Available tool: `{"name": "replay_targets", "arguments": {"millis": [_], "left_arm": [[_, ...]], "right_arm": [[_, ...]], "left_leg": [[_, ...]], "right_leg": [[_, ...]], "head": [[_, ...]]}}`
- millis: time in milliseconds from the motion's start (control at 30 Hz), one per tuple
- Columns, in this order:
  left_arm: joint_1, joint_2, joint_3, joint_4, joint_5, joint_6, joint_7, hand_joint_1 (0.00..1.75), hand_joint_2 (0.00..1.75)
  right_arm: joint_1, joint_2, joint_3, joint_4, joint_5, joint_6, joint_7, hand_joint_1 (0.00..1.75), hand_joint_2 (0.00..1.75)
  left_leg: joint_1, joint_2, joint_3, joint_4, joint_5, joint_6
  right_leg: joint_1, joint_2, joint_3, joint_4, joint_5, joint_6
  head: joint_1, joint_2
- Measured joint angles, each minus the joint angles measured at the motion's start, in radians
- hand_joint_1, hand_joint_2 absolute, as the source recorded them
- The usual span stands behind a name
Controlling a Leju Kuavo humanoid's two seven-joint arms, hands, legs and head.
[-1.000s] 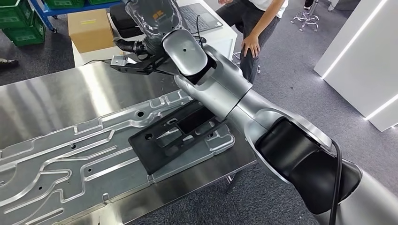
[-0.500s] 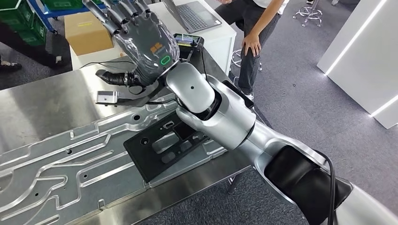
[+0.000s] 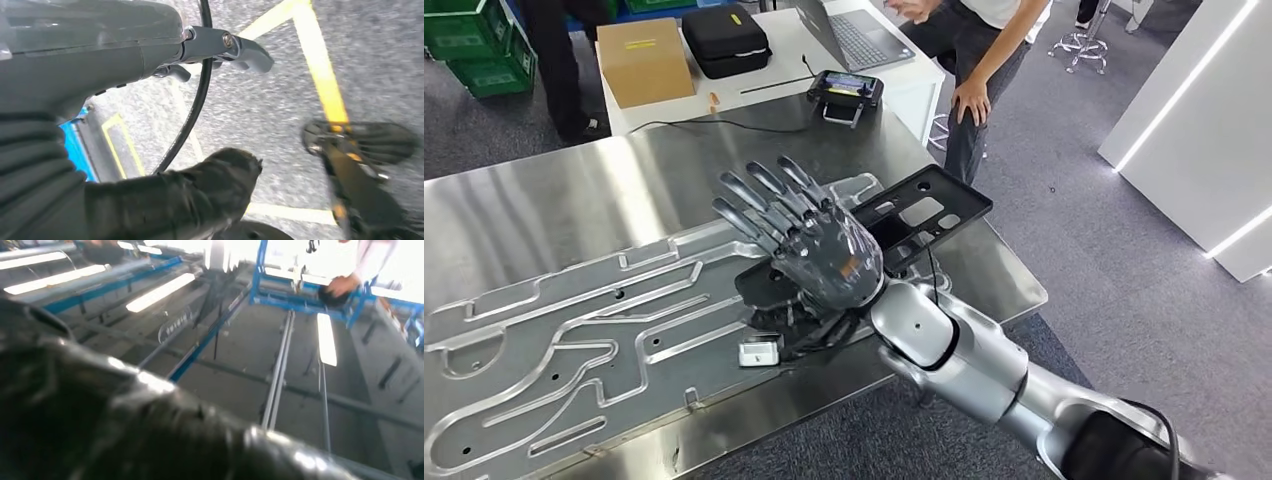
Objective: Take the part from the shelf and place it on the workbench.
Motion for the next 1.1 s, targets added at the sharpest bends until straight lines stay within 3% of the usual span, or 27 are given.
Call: {"name": "replay_targets", "arguments": {"millis": [67, 100, 133, 200, 267, 300, 400, 433, 467, 533, 567, 600, 633, 667, 700, 733, 800, 833, 900, 933, 1000, 1067, 1100], "left_arm": [[0.005, 0.0, -0.003, 0.0, -0.002, 0.004, -0.002, 0.0, 1.75], [0.006, 0.0, -0.005, 0.0, -0.004, 0.005, -0.002, 0.0, 1.75], [0.008, 0.0, -0.008, 0.0, -0.007, 0.006, -0.003, 0.0, 1.75], [0.008, 0.0, -0.014, 0.0, -0.011, 0.007, -0.004, 0.0, 1.75], [0.004, -0.002, -0.02, 0.0, -0.015, 0.007, -0.005, 0.0, 1.75], [0.001, -0.003, -0.022, 0.0, -0.017, 0.007, -0.005, 0.0, 1.75], [-0.007, -0.002, -0.024, -0.001, -0.018, 0.008, -0.005, 0.0, 1.75], [-0.009, -0.001, -0.025, -0.001, -0.018, 0.008, -0.005, 0.0, 1.75], [-0.011, 0.0, -0.025, -0.001, -0.018, 0.008, -0.006, 0.0, 1.75], [-0.012, 0.0, -0.025, -0.001, -0.018, 0.008, -0.006, 0.0, 1.75], [-0.012, 0.0, -0.025, -0.001, -0.018, 0.008, -0.006, 0.0, 1.75], [-0.013, 0.0, -0.025, -0.001, -0.018, 0.008, -0.007, 0.0, 1.75], [-0.013, 0.0, -0.025, -0.001, -0.018, 0.008, -0.008, 0.0, 1.75], [-0.014, 0.001, -0.026, -0.001, -0.018, 0.007, -0.009, 0.0, 1.75], [-0.015, 0.001, -0.027, -0.001, -0.017, 0.007, -0.01, 0.0, 1.75], [-0.017, 0.001, -0.028, -0.001, -0.015, 0.007, -0.011, 0.0, 1.75], [-0.02, 0.002, -0.029, -0.002, -0.009, 0.006, -0.011, 0.0, 1.75], [-0.021, 0.002, -0.03, -0.002, -0.005, 0.005, -0.009, 0.0, 1.75], [-0.02, 0.003, -0.03, -0.002, 0.002, 0.004, -0.003, 0.0, 1.75], [-0.02, 0.003, -0.03, -0.002, 0.007, 0.004, 0.002, 0.0, 1.75], [-0.021, 0.004, -0.029, -0.002, 0.02, 0.006, 0.018, 0.0, 1.75], [-0.021, 0.004, -0.025, -0.003, 0.037, 0.011, 0.04, 0.0, 1.75], [-0.021, 0.005, -0.023, -0.004, 0.045, 0.015, 0.049, 0.0, 1.75]], "right_arm": [[0.048, -0.038, 0.0, -0.019, -0.015, -0.007, -0.01, 0.0, 0.0], [0.07, -0.054, 0.0, -0.029, -0.03, -0.006, -0.017, 0.0, 0.0], [0.09, -0.07, 0.0, -0.041, -0.046, -0.001, -0.025, 0.0, 0.0], [0.115, -0.096, 0.0, -0.065, -0.067, 0.005, -0.036, 0.0, 0.0], [0.129, -0.117, 0.0, -0.089, -0.072, 0.004, -0.04, 0.0, 0.0], [0.134, -0.125, 0.0, -0.099, -0.073, 0.004, -0.041, 0.0, 0.0], [0.148, -0.141, 0.0, -0.119, -0.074, 0.004, -0.042, 0.0, 0.0], [0.151, -0.143, 0.0, -0.123, -0.074, 0.004, -0.043, 0.0, 0.0], [0.154, -0.145, 0.0, -0.126, -0.074, 0.004, -0.043, 0.0, 0.0], [0.16, -0.147, 0.0, -0.131, -0.074, 0.004, -0.043, 0.0, 0.0], [0.164, -0.149, 0.0, -0.132, -0.074, 0.005, -0.043, 0.0, 0.0], [0.168, -0.149, 0.0, -0.132, -0.076, 0.008, -0.043, 0.0, 0.0], [0.172, -0.151, 0.0, -0.133, -0.081, 0.016, -0.042, 0.0, 0.0], [0.177, -0.153, 0.0, -0.135, -0.09, 0.028, -0.042, 0.0, 0.0], [0.184, -0.157, -0.001, -0.138, -0.103, 0.041, -0.041, 0.0, 0.0], [0.196, -0.163, -0.003, -0.144, -0.117, 0.053, -0.039, 0.0, 0.0], [0.232, -0.182, -0.01, -0.16, -0.14, 0.065, -0.035, 0.0, 0.0], [0.257, -0.191, -0.015, -0.169, -0.15, 0.071, -0.032, 0.0, 0.0], [0.314, -0.206, -0.023, -0.181, -0.169, 0.086, -0.026, 0.0, 0.0], [0.346, -0.213, -0.029, -0.185, -0.178, 0.099, -0.021, 0.0, 0.0], [0.413, -0.223, -0.043, -0.186, -0.2, 0.125, -0.008, 0.0, 0.0], [0.486, -0.226, -0.066, -0.177, -0.231, 0.152, 0.01, 0.0, 0.0], [0.519, -0.224, -0.078, -0.165, -0.251, 0.163, 0.018, 0.0, 0.0]], "left_leg": [[-0.012, 0.0, -0.024, 0.0, 0.017, 0.013], [-0.018, 0.0, -0.035, 0.001, 0.026, 0.017], [-0.025, -0.001, -0.046, 0.001, 0.034, 0.019], [-0.036, -0.002, -0.066, 0.001, 0.051, 0.021], [-0.044, -0.001, -0.077, 0.001, 0.067, 0.017], [-0.043, 0.0, -0.079, 0.0, 0.074, 0.013], [-0.042, 0.001, -0.082, -0.006, 0.088, -0.004], [-0.041, 0.001, -0.088, 0.007, 0.069, -0.008], [-0.041, 0.002, -0.098, 0.037, 0.032, -0.013], [-0.032, 0.004, -0.127, 0.145, -0.07, -0.023], [-0.028, 0.005, -0.137, 0.203, -0.103, -0.029], [-0.024, 0.006, -0.138, 0.245, -0.114, -0.034], [-0.02, 0.006, -0.125, 0.258, -0.102, -0.04], [-0.015, 0.007, -0.094, 0.239, -0.075, -0.046], [-0.011, 0.008, -0.047, 0.189, -0.051, -0.051], [-0.009, 0.008, 0.007, 0.12, -0.045, -0.055], [-0.011, 0.006, 0.074, 0.019, -0.065, -0.046], [-0.015, 0.005, 0.083, -0.001, -0.076, -0.037], [-0.016, 0.005, 0.073, -0.006, -0.066, -0.013], [-0.016, 0.007, 0.066, -0.008, -0.056, -0.001], [-0.014, 0.012, 0.047, -0.012, -0.033, 0.017], [-0.016, 0.012, 0.02, -0.011, -0.011, 0.024], [-0.018, 0.011, 0.005, -0.01, 0.0, 0.025]], "right_leg": [[0.007, 0.001, -0.034, 0.13, -0.077, -0.005], [0.012, 0.001, -0.034, 0.165, -0.087, -0.009], [0.017, 0.002, -0.016, 0.163, -0.079, -0.017], [0.034, 0.005, 0.075, 0.055, -0.04, -0.046], [0.049, 0.005, 0.164, -0.076, -0.029, -0.069], [0.054, 0.004, 0.185, -0.112, -0.031, -0.074], [0.055, -0.001, 0.183, -0.141, -0.007, -0.075], [0.051, -0.004, 0.177, -0.15, 0.007, -0.08], [0.046, -0.006, 0.169, -0.159, 0.022, -0.084], [0.043, -0.008, 0.145, -0.163, 0.047, -0.088], [0.042, -0.008, 0.131, -0.162, 0.058, -0.085], [0.041, -0.008, 0.116, -0.159, 0.068, -0.082], [0.038, -0.009, 0.099, -0.154, 0.078, -0.077], [0.035, -0.009, 0.082, -0.147, 0.087, -0.071], [0.032, -0.01, 0.064, -0.137, 0.095, -0.064], [0.03, -0.011, 0.048, -0.127, 0.101, -0.057], [0.031, -0.015, 0.031, -0.111, 0.11, -0.043], [0.032, -0.017, 0.028, -0.108, 0.116, -0.036], [0.03, -0.017, 0.029, -0.109, 0.125, -0.021], [0.028, -0.014, 0.024, -0.101, 0.109, -0.015], [0.024, -0.004, 0.002, -0.032, 0.024, -0.007], [0.024, 0.0, -0.025, 0.09, -0.07, -0.002], [0.024, 0.0, -0.029, 0.139, -0.088, -0.001]], "head": [[0.0, 0.0], [0.0, 0.0], [0.0, 0.0], [0.0, 0.0], [-0.001, 0.0], [0.0, 0.0], [0.0, 0.0], [0.0, 0.0], [0.0, 0.0], [-0.001, 0.0], [-0.001, 0.0], [-0.001, 0.0], [-0.001, 0.0], [-0.001, 0.0], [-0.001, 0.0], [-0.001, 0.0], [0.001, 0.0], [0.002, 0.0], [0.003, 0.0], [0.003, 0.0], [0.003, 0.0], [0.003, 0.0], [0.003, 0.0]]}}
